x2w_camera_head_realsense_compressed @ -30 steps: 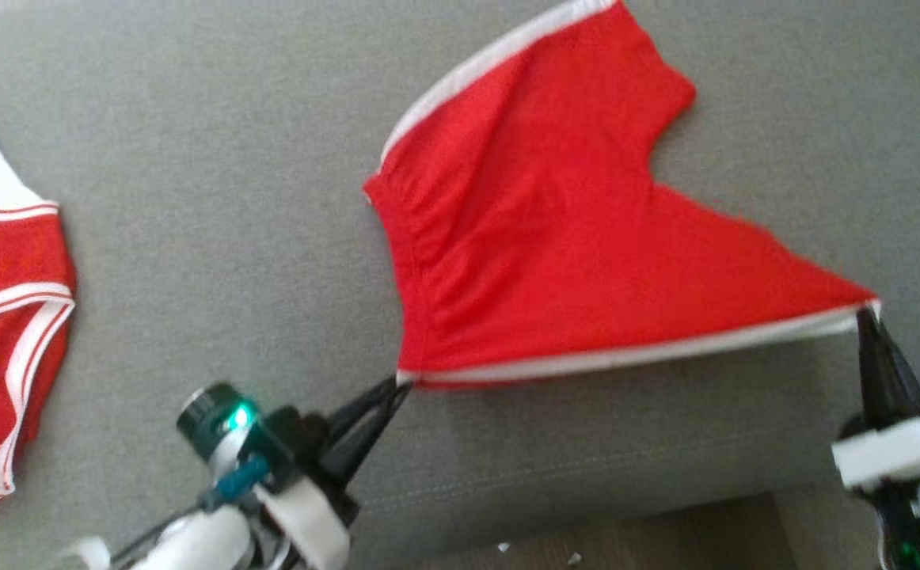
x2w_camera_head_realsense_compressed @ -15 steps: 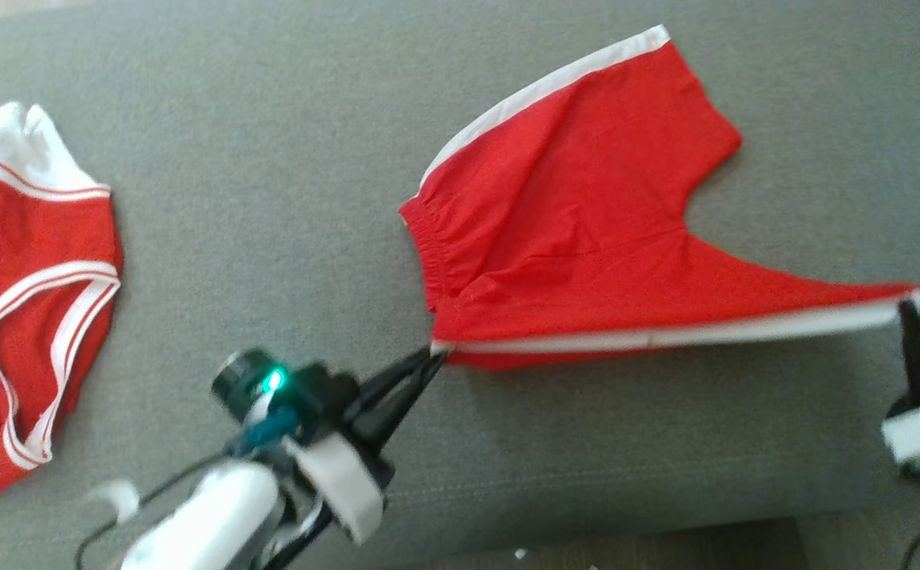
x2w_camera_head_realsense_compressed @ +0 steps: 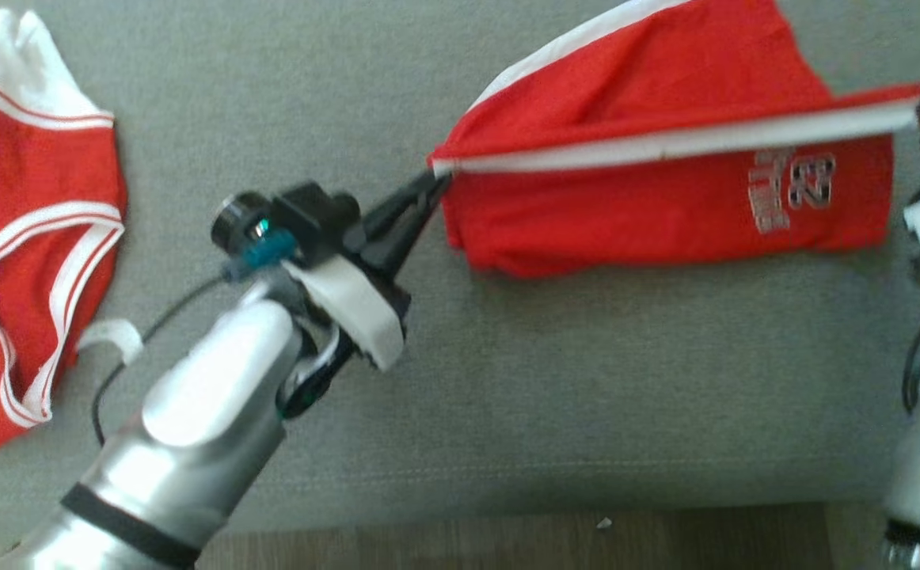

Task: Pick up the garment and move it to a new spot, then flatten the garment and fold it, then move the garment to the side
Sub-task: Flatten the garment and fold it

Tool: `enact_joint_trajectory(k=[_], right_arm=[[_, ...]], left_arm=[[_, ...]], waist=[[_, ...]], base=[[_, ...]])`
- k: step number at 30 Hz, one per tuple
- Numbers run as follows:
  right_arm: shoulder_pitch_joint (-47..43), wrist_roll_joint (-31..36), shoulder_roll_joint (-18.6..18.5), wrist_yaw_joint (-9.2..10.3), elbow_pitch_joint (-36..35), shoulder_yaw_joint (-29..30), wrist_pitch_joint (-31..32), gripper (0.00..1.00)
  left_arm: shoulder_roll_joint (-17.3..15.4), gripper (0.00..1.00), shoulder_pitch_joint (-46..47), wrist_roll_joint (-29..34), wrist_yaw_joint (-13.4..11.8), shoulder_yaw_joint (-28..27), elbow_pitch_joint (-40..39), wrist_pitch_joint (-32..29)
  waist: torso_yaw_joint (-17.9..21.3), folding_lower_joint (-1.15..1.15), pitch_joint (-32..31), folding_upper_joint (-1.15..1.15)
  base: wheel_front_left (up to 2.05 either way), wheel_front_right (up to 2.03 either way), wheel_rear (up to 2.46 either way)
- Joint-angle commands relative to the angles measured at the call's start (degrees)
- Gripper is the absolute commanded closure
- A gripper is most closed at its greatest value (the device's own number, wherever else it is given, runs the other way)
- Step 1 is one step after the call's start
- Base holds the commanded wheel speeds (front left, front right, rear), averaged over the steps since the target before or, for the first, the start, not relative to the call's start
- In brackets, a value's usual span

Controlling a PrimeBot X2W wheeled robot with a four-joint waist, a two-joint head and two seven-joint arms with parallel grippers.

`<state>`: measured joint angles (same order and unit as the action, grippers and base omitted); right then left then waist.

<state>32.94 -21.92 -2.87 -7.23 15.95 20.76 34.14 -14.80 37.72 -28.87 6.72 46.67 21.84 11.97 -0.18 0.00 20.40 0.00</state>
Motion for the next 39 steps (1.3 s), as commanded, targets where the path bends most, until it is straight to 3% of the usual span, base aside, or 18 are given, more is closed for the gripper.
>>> enact_joint_trajectory(k=[1,9,17,18,19,20,21,22,29,39], right_arm=[[2.8,1.0,-1.0,-0.25,-1.2,-1.2,0.3,1.00],[14.0,5.2,-3.8,-0.25,5.9,-3.4,0.4,1.00],[22.6,8.5,-5.7,-0.25,13.3,-6.3,0.0,1.00],[24.3,8.9,-5.7,-0.25,14.9,-6.8,-1.1,0.45],[25.0,9.1,-5.8,-0.25,15.5,-7.3,-1.9,0.00],[25.5,8.8,-5.7,-0.25,16.1,-7.5,-3.0,0.00],[25.8,8.5,-5.6,-0.25,16.6,-7.8,-4.2,0.00],[25.9,8.0,-5.6,-0.25,16.9,-8.5,-5.4,0.00],[20.7,6.0,-8.3,-0.25,16.2,-14.1,-17.8,0.00],[3.5,10.2,-8.1,-0.25,13.3,-23.6,-32.4,0.00]], left_arm=[[-0.5,1.00,2.8,-1.0,0.2,-3.0,-0.7,0.6],[2.3,1.00,9.0,-8.9,0.7,-3.4,3.8,0.8],[2.9,1.00,14.1,-13.3,0.8,-0.2,7.9,1.0],[2.9,1.00,15.0,-14.2,0.8,0.8,8.8,1.3],[2.9,1.00,15.4,-14.5,0.8,1.1,9.4,1.5],[3.0,0.68,15.7,-14.7,0.8,1.1,10.0,1.8],[3.1,0.27,15.8,-15.0,0.8,1.2,10.5,2.0],[3.2,0.00,15.9,-15.1,0.8,1.1,11.1,2.2],[3.8,0.00,12.9,-13.2,-0.1,-1.5,11.4,3.0],[5.2,0.00,-7.9,2.7,-11.2,-18.2,-7.0,3.0]], waist=[[-1.2,0.00,1.8,0.00],[-4.0,0.00,6.1,0.00],[-5.2,0.00,9.0,0.00],[-5.2,0.00,9.4,0.00],[-5.3,0.00,9.6,0.00],[-5.3,0.00,9.6,0.00],[-5.2,0.00,9.6,0.00],[-5.2,0.00,9.4,0.00],[-4.9,0.00,6.3,0.00],[-3.8,0.00,-2.5,0.00]], base=[[0.00,0.00,0.00],[0.00,0.00,0.00],[0.00,0.00,0.00],[0.00,0.00,0.00],[0.00,0.00,0.00],[0.00,0.00,0.00],[0.00,0.00,0.00],[0.00,0.00,0.00],[0.00,0.00,0.00],[0.00,0.00,0.00]])
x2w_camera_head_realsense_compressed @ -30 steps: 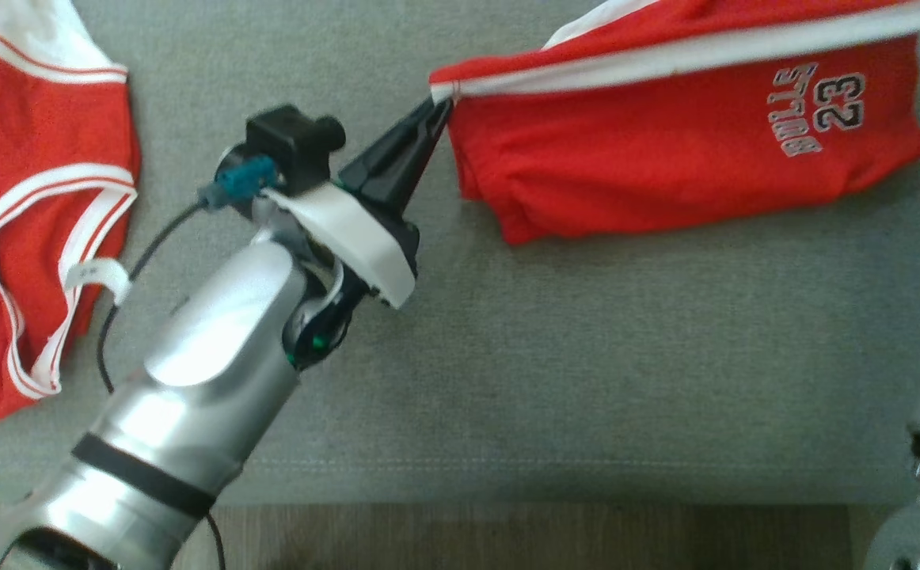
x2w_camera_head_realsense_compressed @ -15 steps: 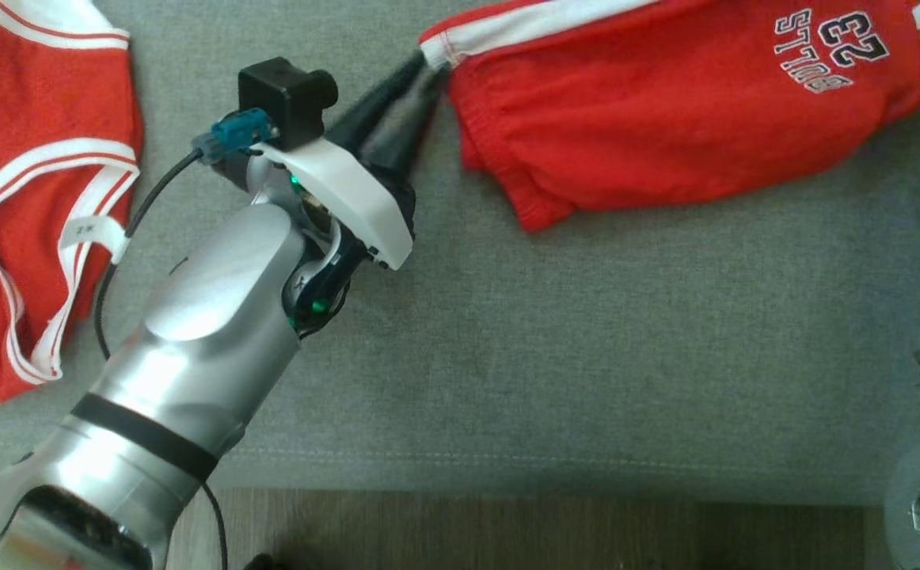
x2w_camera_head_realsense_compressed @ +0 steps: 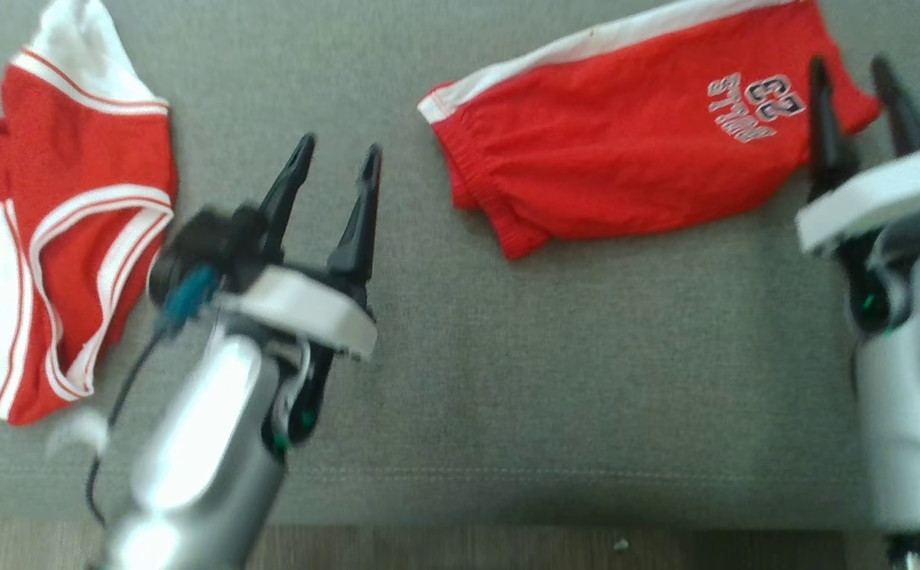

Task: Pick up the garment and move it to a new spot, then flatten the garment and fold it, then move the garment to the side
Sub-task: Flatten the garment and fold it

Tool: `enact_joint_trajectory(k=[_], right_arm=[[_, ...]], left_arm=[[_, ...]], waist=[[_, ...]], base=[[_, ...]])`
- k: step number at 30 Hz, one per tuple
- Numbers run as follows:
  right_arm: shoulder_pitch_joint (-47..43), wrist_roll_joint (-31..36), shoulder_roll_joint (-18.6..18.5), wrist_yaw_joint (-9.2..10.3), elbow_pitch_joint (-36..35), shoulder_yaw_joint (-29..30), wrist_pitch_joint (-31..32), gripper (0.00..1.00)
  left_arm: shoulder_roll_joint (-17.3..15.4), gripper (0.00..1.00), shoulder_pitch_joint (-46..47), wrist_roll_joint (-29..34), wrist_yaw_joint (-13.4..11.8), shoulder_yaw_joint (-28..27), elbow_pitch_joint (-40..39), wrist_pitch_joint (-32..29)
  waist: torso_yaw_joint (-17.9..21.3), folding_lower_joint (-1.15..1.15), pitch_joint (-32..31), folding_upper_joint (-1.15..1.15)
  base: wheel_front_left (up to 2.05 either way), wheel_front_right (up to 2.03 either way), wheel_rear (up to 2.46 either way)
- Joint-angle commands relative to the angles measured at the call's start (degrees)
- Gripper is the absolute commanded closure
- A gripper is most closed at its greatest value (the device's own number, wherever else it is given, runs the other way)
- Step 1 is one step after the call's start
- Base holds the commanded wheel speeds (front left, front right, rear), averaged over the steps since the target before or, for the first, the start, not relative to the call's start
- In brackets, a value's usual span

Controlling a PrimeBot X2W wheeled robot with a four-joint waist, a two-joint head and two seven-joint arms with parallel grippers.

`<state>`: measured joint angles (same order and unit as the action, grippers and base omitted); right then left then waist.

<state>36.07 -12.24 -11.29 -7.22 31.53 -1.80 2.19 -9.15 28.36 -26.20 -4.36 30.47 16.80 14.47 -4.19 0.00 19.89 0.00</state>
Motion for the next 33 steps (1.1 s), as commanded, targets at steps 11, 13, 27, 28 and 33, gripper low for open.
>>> enact_joint_trajectory(k=[11,13,27,28,33], right_arm=[[-8.7,6.9,0.6,-0.26,-4.5,1.4,-2.5,0.00],[-8.1,7.4,-0.5,-0.26,-4.1,3.1,-1.9,0.00],[4.1,11.3,-13.4,-0.26,10.4,9.8,9.5,0.00],[5.0,11.1,-14.1,-0.26,11.5,9.1,10.6,0.00],[10.2,8.9,-16.0,-0.26,15.9,4.9,15.1,0.00]], left_arm=[[4.9,0.00,-19.1,15.3,-5.0,-9.9,-21.6,0.5],[5.3,0.00,-20.3,17.9,-5.3,-9.4,-22.8,0.5],[6.2,0.00,-19.4,21.2,-6.2,-2.2,-22.7,0.5],[6.2,0.00,-19.0,21.1,-6.2,-1.9,-22.5,0.5],[6.3,0.00,-16.2,21.9,-6.0,-0.2,-21.4,0.5]], waist=[[-4.2,0.00,-5.8,0.00],[-5.5,0.00,-5.4,0.00],[-12.4,0.00,0.9,0.00],[-12.5,0.00,1.5,0.00],[-12.0,0.00,4.5,0.00]], base=[[0.00,0.00,0.00],[0.00,0.00,0.00],[0.00,0.00,0.00],[0.00,0.00,0.00],[0.00,0.00,0.00]])
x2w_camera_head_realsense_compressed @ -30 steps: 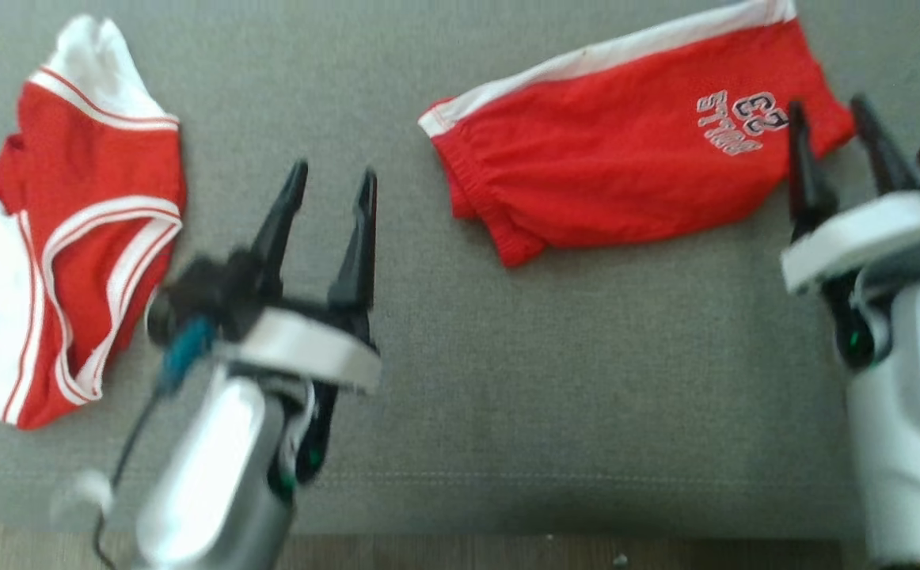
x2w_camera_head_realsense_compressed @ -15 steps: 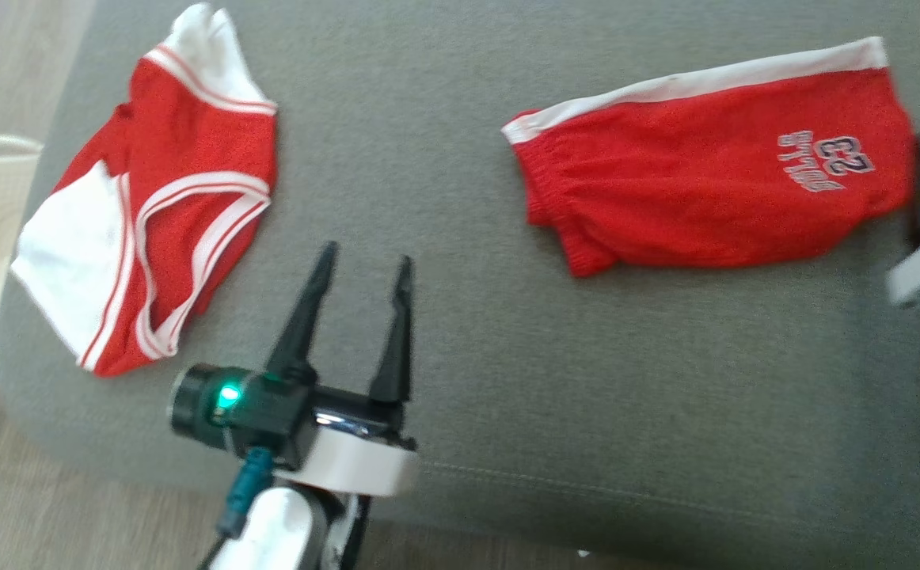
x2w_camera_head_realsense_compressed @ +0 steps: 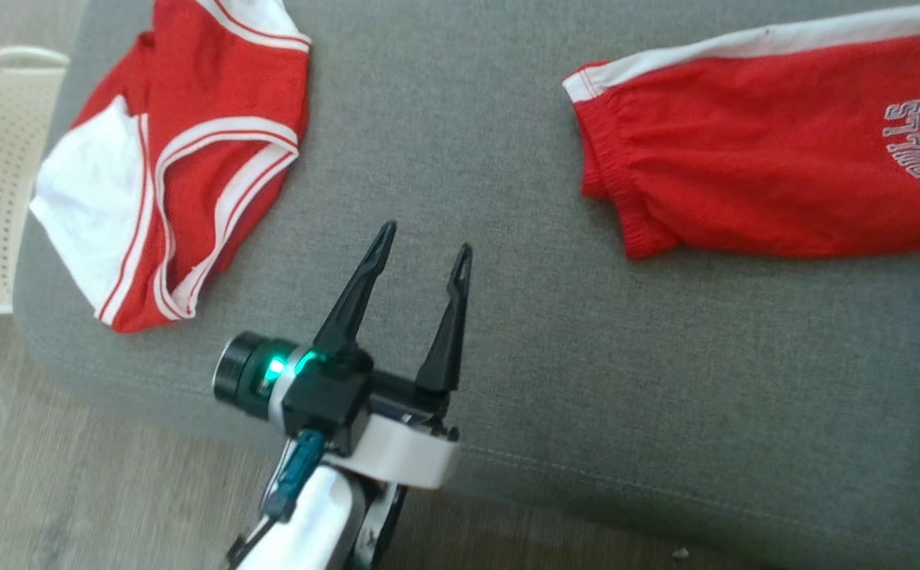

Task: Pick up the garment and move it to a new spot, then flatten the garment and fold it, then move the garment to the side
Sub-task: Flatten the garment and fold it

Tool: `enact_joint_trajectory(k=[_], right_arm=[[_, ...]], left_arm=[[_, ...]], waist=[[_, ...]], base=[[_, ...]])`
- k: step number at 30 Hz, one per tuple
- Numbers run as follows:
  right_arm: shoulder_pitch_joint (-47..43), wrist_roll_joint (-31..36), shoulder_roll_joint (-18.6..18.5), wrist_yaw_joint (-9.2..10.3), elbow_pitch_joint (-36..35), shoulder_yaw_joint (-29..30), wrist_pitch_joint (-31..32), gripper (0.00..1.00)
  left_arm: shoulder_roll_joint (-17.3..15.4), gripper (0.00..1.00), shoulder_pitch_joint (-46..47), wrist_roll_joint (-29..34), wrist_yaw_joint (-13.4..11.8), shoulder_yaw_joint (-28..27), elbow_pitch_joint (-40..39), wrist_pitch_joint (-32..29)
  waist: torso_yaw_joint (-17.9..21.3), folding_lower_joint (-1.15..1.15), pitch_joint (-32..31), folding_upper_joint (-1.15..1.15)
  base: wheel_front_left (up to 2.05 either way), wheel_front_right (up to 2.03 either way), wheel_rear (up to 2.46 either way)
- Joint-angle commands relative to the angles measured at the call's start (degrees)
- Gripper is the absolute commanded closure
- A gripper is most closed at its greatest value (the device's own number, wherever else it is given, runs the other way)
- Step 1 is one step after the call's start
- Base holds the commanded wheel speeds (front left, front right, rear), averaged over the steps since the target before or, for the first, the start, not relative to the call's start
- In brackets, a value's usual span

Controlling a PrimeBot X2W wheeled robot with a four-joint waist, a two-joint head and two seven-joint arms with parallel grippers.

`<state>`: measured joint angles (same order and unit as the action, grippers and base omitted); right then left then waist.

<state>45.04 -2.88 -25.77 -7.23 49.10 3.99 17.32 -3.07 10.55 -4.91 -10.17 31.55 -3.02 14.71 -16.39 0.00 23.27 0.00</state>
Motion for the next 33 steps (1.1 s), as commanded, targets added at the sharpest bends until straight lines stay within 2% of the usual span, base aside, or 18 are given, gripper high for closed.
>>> enact_joint_trajectory(k=[1,7,8,10,11,12,13,19,25,33], right_arm=[[1.2,-0.5,-1.5,-0.25,-1.7,-0.9,0.0,0.00],[4.8,-0.1,-2.9,-0.25,2.8,-2.2,1.3,0.00],[5.0,-0.3,-2.6,-0.25,3.6,-2.4,1.5,0.04],[5.4,-0.8,-2.2,-0.25,5.0,-2.7,1.5,0.34],[5.5,-1.1,-1.8,-0.25,5.6,-3.1,1.7,0.55],[5.7,-1.5,-1.5,-0.25,6.1,-3.4,1.6,0.92],[5.9,-2.0,-1.3,-0.25,6.5,-3.8,1.4,1.00],[6.9,-4.9,-0.2,-0.25,7.8,-4.6,-1.8,1.00],[7.5,-5.9,0.2,-0.25,8.6,-4.7,-5.1,1.00],[7.5,-4.3,-1.9,-0.25,7.0,-6.1,-6.0,1.00]], left_arm=[[0.2,0.00,1.6,0.6,-0.2,-1.3,-1.6,0.3],[0.2,0.00,4.7,0.5,-0.6,0.7,-0.8,0.3],[0.2,0.00,4.9,0.5,-0.8,0.9,-0.6,0.3],[0.2,0.00,5.3,0.4,-1.1,1.0,-0.4,0.3],[0.2,0.00,5.4,0.4,-1.1,1.1,-0.3,0.3],[0.2,0.00,5.5,0.3,-1.1,1.1,-0.2,0.3],[0.2,0.00,5.5,0.3,-1.2,1.2,-0.1,0.3],[0.2,0.00,5.6,0.5,-1.4,0.8,0.3,0.3],[0.2,0.00,4.9,0.8,-1.1,-0.2,0.4,0.3],[0.2,0.00,3.9,0.2,-0.8,-0.9,1.2,0.3]], waist=[[0.2,0.00,1.1,0.00],[0.7,0.00,2.2,0.00],[0.9,0.00,2.2,0.00],[1.2,0.00,2.1,0.00],[1.4,0.00,2.0,0.00],[1.6,0.00,2.0,0.00],[1.8,0.00,1.9,0.00],[3.7,0.00,0.8,0.00],[7.2,0.00,-1.1,0.00],[10.3,0.00,-3.2,0.00]], base=[[0.00,0.00,0.00],[0.00,0.00,0.00],[0.00,0.00,0.00],[0.00,0.00,0.00],[0.00,0.00,0.00],[0.00,0.00,0.00],[0.00,0.00,0.00],[0.00,0.00,0.00],[0.00,0.00,0.00],[0.00,0.00,0.00]])
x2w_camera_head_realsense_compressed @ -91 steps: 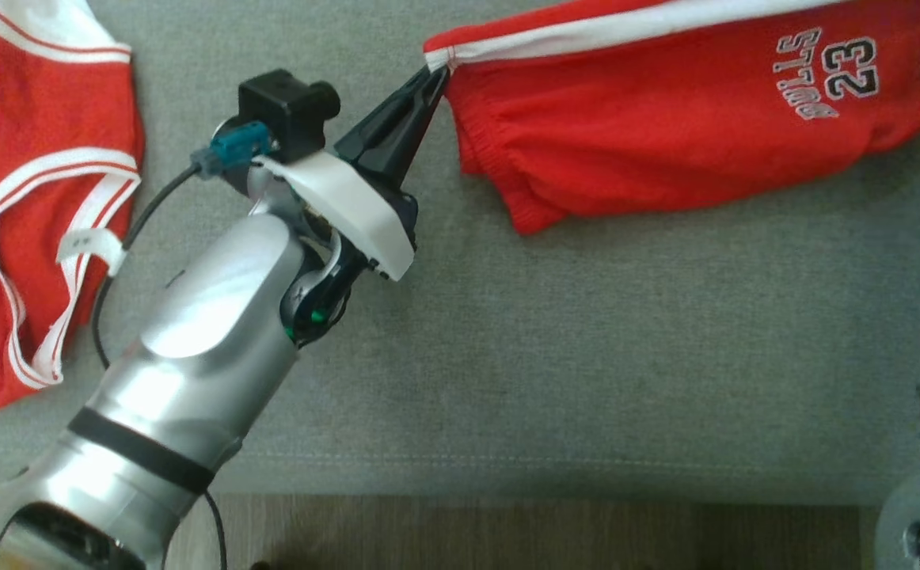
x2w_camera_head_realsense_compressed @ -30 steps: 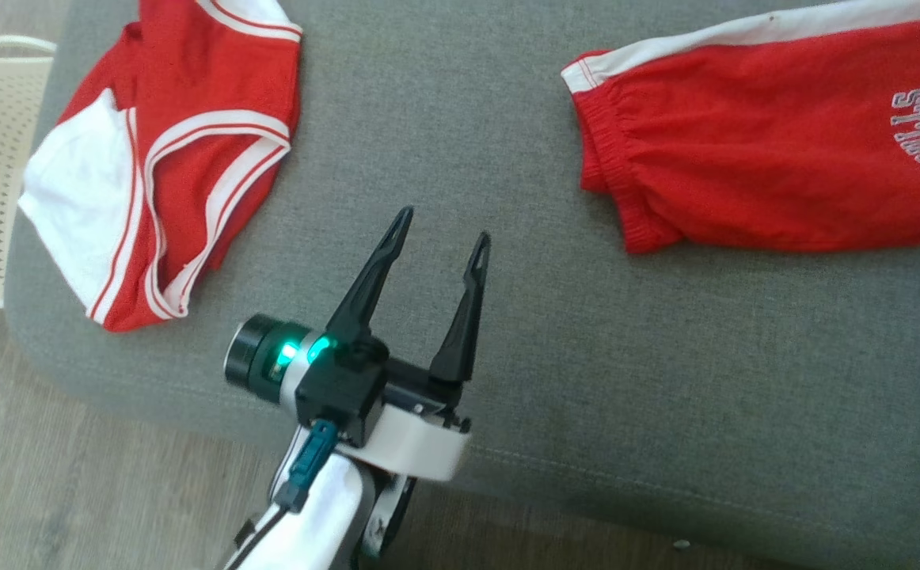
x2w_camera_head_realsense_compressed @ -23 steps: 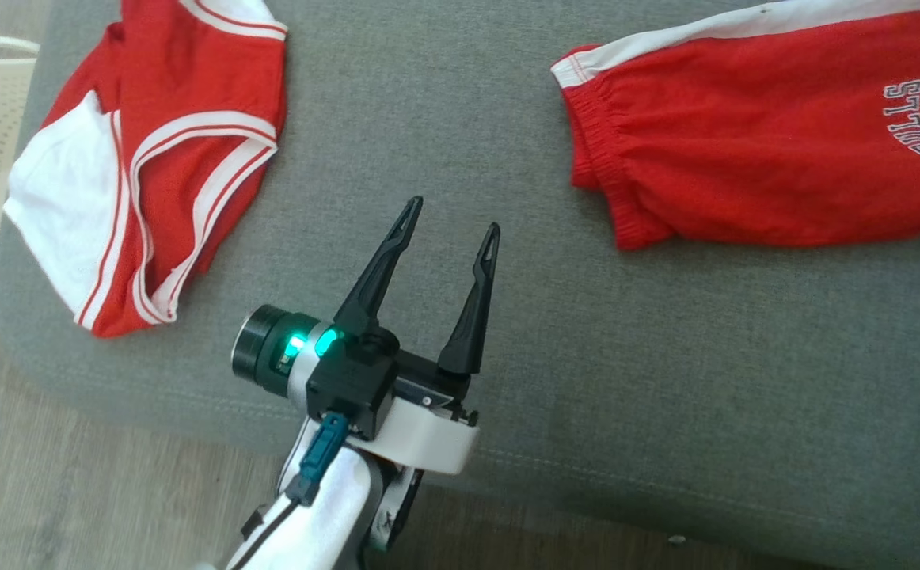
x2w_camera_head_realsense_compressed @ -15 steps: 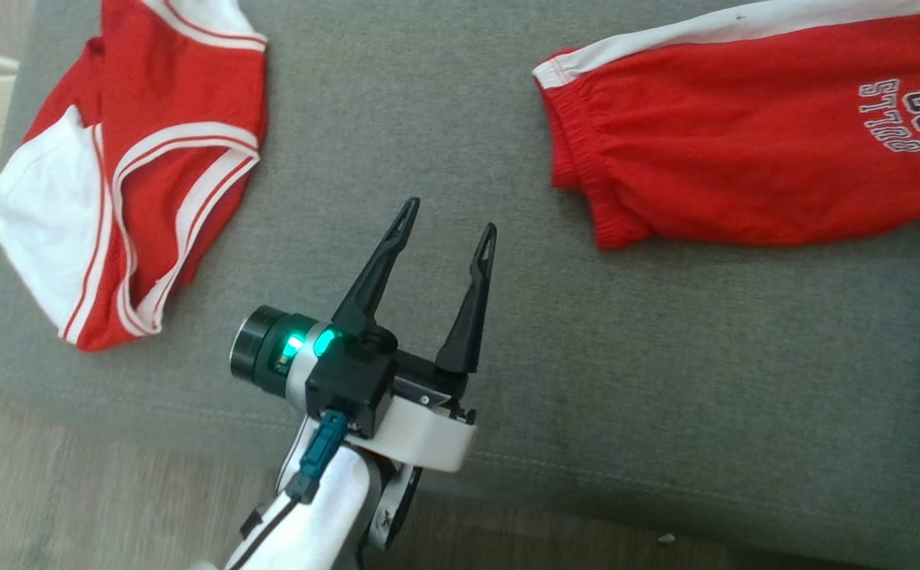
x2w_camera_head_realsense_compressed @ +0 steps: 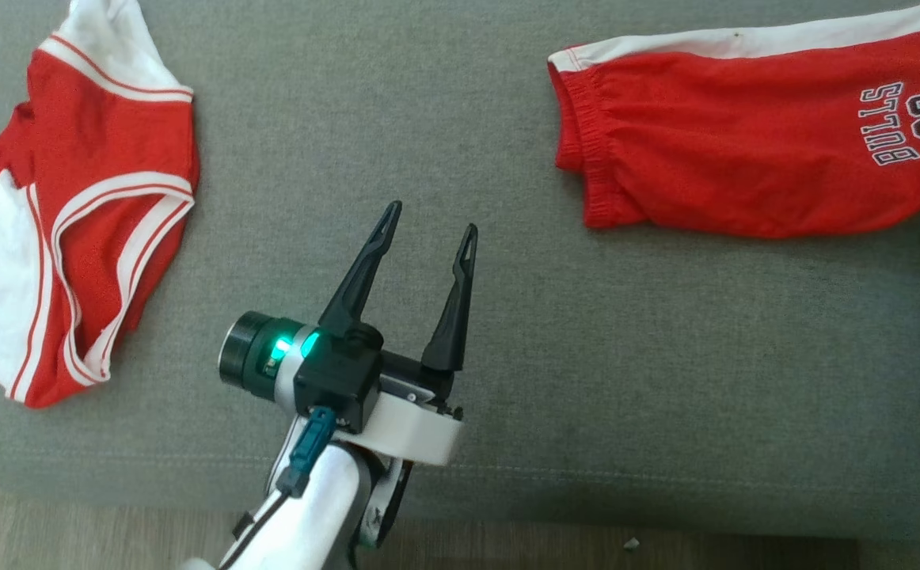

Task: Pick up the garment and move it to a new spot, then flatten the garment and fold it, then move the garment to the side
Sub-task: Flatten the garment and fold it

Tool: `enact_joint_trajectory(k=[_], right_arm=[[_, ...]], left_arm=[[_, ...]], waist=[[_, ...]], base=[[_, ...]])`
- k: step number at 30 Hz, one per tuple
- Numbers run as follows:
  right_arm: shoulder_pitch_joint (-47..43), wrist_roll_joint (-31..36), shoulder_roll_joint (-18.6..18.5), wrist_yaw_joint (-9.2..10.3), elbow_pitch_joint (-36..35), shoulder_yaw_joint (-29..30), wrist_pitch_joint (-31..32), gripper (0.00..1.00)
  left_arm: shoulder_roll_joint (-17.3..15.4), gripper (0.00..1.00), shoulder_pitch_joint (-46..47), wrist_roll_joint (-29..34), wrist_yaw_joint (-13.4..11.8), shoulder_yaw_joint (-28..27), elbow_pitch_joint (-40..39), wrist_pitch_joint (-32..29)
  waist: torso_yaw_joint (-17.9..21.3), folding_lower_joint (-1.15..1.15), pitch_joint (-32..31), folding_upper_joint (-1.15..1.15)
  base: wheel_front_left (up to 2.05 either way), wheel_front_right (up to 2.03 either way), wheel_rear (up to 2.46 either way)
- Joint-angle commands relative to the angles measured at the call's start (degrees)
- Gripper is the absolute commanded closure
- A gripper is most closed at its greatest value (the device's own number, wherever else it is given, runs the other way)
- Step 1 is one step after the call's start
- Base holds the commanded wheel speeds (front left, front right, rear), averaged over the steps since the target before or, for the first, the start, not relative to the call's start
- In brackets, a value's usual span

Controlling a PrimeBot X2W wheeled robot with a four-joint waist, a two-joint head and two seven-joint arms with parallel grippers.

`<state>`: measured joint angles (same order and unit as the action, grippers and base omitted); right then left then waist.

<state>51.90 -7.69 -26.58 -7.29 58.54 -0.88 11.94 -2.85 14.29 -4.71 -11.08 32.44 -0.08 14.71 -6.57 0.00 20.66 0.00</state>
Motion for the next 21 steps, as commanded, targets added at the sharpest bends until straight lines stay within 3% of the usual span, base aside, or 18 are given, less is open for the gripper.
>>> enact_joint_trajectory(k=[1,11,14,21], right_arm=[[0.5,0.9,-1.3,-0.20,-2.8,-1.9,-0.5,1.00],[0.8,1.8,3.5,-0.20,-10.1,-9.6,0.7,1.00],[-0.2,1.5,6.7,-0.20,-13.9,-13.0,1.8,1.00],[-2.9,0.9,12.3,-0.20,-17.2,-15.0,3.7,1.00]], left_arm=[[0.0,0.00,0.0,-0.1,0.1,-1.7,-1.6,0.3],[0.0,0.00,-1.3,-0.9,0.4,-1.7,0.8,0.3],[0.0,0.00,-2.2,-0.7,-0.4,-2.1,1.4,0.3],[0.0,0.00,-3.3,-1.5,-1.1,-2.1,2.0,0.3]], waist=[[0.5,0.00,-0.9,0.00],[-0.3,0.00,-4.2,0.00],[-1.0,0.00,-5.8,0.00],[-3.0,0.00,-7.5,0.00]], base=[[0.00,0.00,0.00],[0.00,0.00,0.00],[0.00,0.00,0.00],[0.00,0.00,0.00]])
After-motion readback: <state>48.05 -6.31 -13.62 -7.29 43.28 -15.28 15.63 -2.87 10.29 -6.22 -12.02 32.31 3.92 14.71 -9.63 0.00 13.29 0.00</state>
